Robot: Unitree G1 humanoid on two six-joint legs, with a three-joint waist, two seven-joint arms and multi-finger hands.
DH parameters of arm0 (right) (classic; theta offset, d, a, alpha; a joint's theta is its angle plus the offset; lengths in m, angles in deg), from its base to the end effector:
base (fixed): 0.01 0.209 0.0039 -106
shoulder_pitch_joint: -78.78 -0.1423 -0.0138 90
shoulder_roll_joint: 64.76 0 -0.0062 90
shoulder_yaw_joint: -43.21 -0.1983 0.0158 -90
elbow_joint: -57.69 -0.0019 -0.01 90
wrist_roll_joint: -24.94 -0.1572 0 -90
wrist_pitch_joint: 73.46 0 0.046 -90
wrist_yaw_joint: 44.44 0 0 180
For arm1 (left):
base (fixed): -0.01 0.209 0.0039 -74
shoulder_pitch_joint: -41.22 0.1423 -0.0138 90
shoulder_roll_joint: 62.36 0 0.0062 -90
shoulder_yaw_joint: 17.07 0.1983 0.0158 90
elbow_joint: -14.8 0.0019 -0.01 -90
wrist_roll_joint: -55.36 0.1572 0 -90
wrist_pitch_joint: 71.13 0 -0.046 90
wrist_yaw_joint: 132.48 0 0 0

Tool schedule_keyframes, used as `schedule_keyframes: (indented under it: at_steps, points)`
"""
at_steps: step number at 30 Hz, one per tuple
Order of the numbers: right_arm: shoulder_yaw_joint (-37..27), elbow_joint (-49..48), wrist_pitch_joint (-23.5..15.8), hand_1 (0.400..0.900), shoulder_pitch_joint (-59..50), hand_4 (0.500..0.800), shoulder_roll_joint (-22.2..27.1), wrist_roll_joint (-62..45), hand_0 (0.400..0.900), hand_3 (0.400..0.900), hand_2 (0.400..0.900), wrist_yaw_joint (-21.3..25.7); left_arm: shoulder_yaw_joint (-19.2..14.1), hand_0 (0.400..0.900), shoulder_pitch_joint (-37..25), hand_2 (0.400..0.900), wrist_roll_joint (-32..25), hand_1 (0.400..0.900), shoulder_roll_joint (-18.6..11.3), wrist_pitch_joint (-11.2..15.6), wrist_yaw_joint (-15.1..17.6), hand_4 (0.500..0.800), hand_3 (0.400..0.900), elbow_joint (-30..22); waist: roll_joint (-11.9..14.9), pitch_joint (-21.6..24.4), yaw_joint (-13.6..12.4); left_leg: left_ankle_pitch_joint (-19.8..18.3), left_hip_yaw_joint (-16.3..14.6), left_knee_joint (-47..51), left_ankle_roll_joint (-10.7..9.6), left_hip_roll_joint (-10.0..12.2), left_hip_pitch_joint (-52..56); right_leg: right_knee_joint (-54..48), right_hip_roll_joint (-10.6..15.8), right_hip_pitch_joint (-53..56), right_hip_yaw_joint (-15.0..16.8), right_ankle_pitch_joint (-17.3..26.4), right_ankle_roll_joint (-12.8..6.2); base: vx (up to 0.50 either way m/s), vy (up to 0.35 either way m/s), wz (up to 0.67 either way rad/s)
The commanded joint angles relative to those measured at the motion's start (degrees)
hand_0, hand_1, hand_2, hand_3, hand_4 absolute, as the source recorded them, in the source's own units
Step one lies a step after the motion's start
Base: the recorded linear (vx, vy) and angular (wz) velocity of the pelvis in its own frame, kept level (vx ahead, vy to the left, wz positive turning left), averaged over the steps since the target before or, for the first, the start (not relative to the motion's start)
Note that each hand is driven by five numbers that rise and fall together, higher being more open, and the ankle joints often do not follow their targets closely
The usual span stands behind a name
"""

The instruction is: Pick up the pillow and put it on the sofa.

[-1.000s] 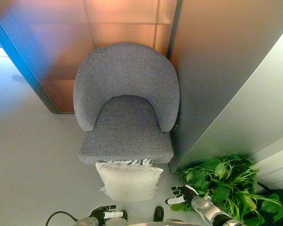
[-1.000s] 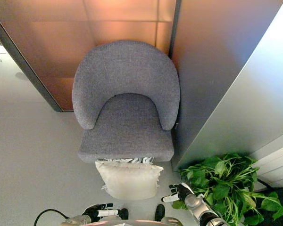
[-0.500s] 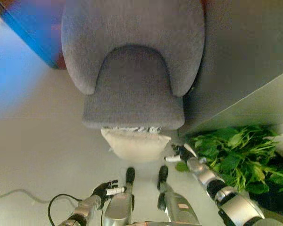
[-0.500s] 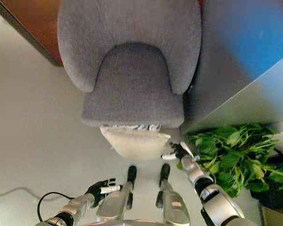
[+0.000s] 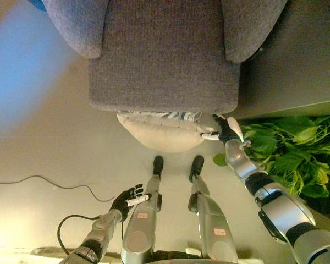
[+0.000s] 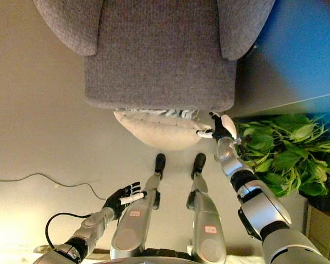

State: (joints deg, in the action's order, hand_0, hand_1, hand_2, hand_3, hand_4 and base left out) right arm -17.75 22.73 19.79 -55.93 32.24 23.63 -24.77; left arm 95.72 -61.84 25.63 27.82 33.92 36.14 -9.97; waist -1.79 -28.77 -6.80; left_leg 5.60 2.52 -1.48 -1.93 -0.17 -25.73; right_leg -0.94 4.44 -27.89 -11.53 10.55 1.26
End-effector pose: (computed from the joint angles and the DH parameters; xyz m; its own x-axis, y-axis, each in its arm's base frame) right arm 0.3541 -0.1867 0.0534 0.9770 -0.1884 -0.1002 0.0659 0.7128 -0.6983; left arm 0.1865 0.2111 -0.1082 0.7631 -0.1414 -0.6306 0.1241 0.9897 -0.0718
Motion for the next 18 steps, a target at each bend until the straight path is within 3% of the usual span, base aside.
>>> schedule_keyframes:
  at_steps: [1,16,17,18]
  points:
    - [2.38,-0.77,-2.27,0.900,-5.20,0.800,4.00,2.05,0.900,0.900,0.900,2.13,4.23,0.900,2.95,0.900,-2.16,0.900,1.67,0.65,0.21,0.800,0.900,-0.14,-2.85,-1.03,-1.14,3.04,-2.67,2.39,0.96,-2.27,-6.30,10.14,0.68,-6.13,0.75,-5.91,-4.92,-0.01,0.038,-0.01]
    - [5.87,-2.48,-0.39,0.900,-12.39,0.800,5.52,-0.55,0.900,0.900,0.900,-0.33,6.50,0.900,2.25,0.900,-5.41,0.900,2.59,4.11,1.93,0.800,0.900,-3.29,-4.55,-1.03,-1.77,4.75,-2.94,2.73,0.08,-1.81,-17.47,11.55,0.85,-17.56,0.62,-5.11,-5.37,-0.01,0.023,-0.01]
    - [6.14,-2.60,0.10,0.802,-12.37,0.741,5.32,-0.03,0.802,0.802,0.802,-0.92,6.40,0.900,2.28,0.900,-5.24,0.900,2.66,4.31,2.05,0.800,0.900,-3.15,-4.43,-1.03,-1.81,4.82,-2.92,2.79,0.05,-1.81,-17.53,11.56,0.81,-17.63,0.55,-5.11,-5.35,-0.01,0.010,-0.06]
    - [6.45,-2.80,-0.04,0.400,-12.28,0.500,5.20,0.57,0.400,0.400,0.400,-0.82,6.28,0.900,2.29,0.900,-5.11,0.900,2.74,4.48,2.22,0.800,0.900,-3.11,-4.32,-1.03,-1.83,4.92,-2.93,2.85,0.04,-1.81,-17.55,11.48,0.80,-17.59,0.49,-5.07,-5.34,-0.02,0.015,-0.08]
